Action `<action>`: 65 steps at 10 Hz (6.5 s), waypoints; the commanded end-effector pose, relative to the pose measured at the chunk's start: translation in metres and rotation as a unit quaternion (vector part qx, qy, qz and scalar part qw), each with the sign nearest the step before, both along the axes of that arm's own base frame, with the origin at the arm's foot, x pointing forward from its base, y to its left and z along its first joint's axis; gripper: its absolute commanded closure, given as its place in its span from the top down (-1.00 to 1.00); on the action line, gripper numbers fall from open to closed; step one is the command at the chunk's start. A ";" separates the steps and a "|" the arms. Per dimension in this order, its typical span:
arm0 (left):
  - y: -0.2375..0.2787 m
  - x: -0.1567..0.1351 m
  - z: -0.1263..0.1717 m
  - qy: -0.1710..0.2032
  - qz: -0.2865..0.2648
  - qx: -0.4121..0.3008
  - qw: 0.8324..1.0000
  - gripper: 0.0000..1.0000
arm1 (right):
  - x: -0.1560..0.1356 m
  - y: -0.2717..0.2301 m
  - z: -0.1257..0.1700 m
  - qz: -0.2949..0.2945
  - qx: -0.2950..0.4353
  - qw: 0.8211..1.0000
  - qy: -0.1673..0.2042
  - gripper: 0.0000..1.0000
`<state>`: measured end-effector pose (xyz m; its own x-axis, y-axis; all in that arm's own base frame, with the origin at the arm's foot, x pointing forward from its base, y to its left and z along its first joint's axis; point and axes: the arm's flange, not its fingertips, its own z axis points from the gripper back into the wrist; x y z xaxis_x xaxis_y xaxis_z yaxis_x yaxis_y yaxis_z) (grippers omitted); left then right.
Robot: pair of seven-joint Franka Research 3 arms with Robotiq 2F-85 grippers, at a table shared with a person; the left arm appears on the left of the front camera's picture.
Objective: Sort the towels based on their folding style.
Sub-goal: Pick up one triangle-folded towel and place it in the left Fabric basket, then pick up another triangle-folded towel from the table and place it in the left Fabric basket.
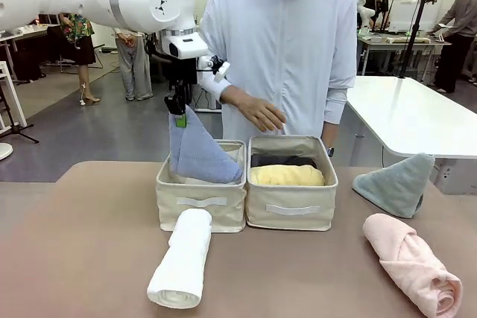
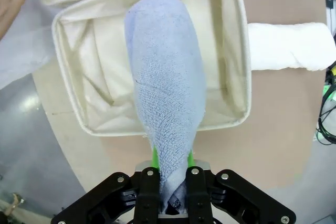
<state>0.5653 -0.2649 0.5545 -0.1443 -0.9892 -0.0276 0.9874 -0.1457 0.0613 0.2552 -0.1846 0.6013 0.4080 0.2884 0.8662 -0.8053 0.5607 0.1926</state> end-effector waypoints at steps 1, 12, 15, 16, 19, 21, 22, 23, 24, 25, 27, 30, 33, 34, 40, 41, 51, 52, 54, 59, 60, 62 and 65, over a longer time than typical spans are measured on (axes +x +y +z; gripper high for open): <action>0.004 -0.010 -0.026 0.028 0.022 -0.013 0.999 -0.69 | 0.002 0.000 0.001 0.005 0.010 1.000 -0.013 1.00; 0.000 -0.017 -0.069 0.072 0.012 -0.007 0.997 1.00 | 0.002 0.000 0.001 0.005 0.010 1.000 -0.013 1.00; -0.001 -0.016 -0.066 0.074 0.012 -0.010 0.997 1.00 | 0.002 0.000 0.001 0.005 0.010 1.000 -0.013 1.00; -0.001 -0.016 -0.065 0.075 0.013 -0.010 0.997 1.00 | 0.002 0.000 0.001 0.005 0.010 1.000 -0.013 1.00; 0.005 -0.022 -0.032 0.069 0.009 -0.044 0.997 1.00 | 0.002 0.000 0.001 0.005 0.010 1.000 -0.013 1.00; 0.058 -0.069 0.080 0.010 -0.038 -0.166 0.985 1.00 | 0.002 0.000 0.001 0.005 0.010 1.000 -0.013 1.00; 0.104 -0.091 0.122 -0.025 -0.037 -0.231 0.972 1.00 | 0.002 0.000 0.001 0.005 0.010 1.000 -0.013 1.00; 0.154 -0.105 0.144 -0.053 -0.016 -0.282 0.958 1.00 | 0.002 0.000 0.001 0.005 0.010 1.000 -0.013 1.00; 0.203 -0.106 0.153 -0.021 -0.005 -0.331 0.943 1.00 | 0.002 0.000 0.001 0.005 0.010 1.000 -0.013 1.00; 0.256 -0.106 0.154 -0.007 0.000 -0.382 0.924 1.00 | 0.002 0.000 0.001 0.005 0.010 1.000 -0.013 1.00; 0.327 -0.112 0.140 -0.028 0.020 -0.451 0.892 1.00 | 0.002 0.000 0.001 0.005 0.010 1.000 -0.013 1.00; 0.404 -0.102 0.092 -0.003 0.060 -0.526 0.849 1.00 | 0.002 0.000 0.001 0.005 0.010 1.000 -0.013 1.00; 0.427 -0.109 0.060 0.012 0.096 -0.550 0.829 1.00 | 0.002 0.000 0.001 0.005 0.010 1.000 -0.013 1.00; 0.414 -0.110 0.057 0.019 0.102 -0.542 0.834 1.00 | 0.002 0.000 0.001 0.005 0.010 1.000 -0.013 1.00; 0.435 -0.104 0.053 0.018 0.101 -0.543 0.833 1.00 | 0.002 0.000 0.001 0.005 0.010 1.000 -0.013 1.00; 0.435 -0.104 0.053 0.018 0.101 -0.543 0.833 1.00 | 0.002 0.000 0.001 0.005 0.010 1.000 -0.013 1.00; 0.435 -0.104 0.053 0.018 0.101 -0.543 0.833 1.00 | 0.077 0.053 0.003 -0.076 -0.165 0.980 0.078 1.00; 0.435 -0.104 0.053 0.018 0.101 -0.543 0.833 1.00 | 0.077 0.060 -0.009 -0.076 -0.194 0.975 0.080 1.00; 0.435 -0.104 0.053 0.018 0.101 -0.543 0.833 1.00 | 0.073 0.064 -0.036 -0.088 -0.269 0.956 0.082 1.00; 0.435 -0.104 0.053 0.018 0.101 -0.543 0.833 1.00 | 0.074 0.062 -0.056 -0.071 -0.305 0.946 0.088 1.00; 0.435 -0.104 0.053 0.018 0.101 -0.543 0.833 1.00 | 0.074 0.062 -0.056 -0.071 -0.305 0.946 0.088 1.00; 0.435 -0.104 0.053 0.018 0.101 -0.543 0.833 1.00 | 0.074 0.062 -0.056 -0.071 -0.305 0.946 0.088 1.00; 0.435 -0.104 0.053 0.018 0.101 -0.543 0.833 1.00 | 0.105 0.091 -0.050 -0.065 -0.370 0.924 0.069 1.00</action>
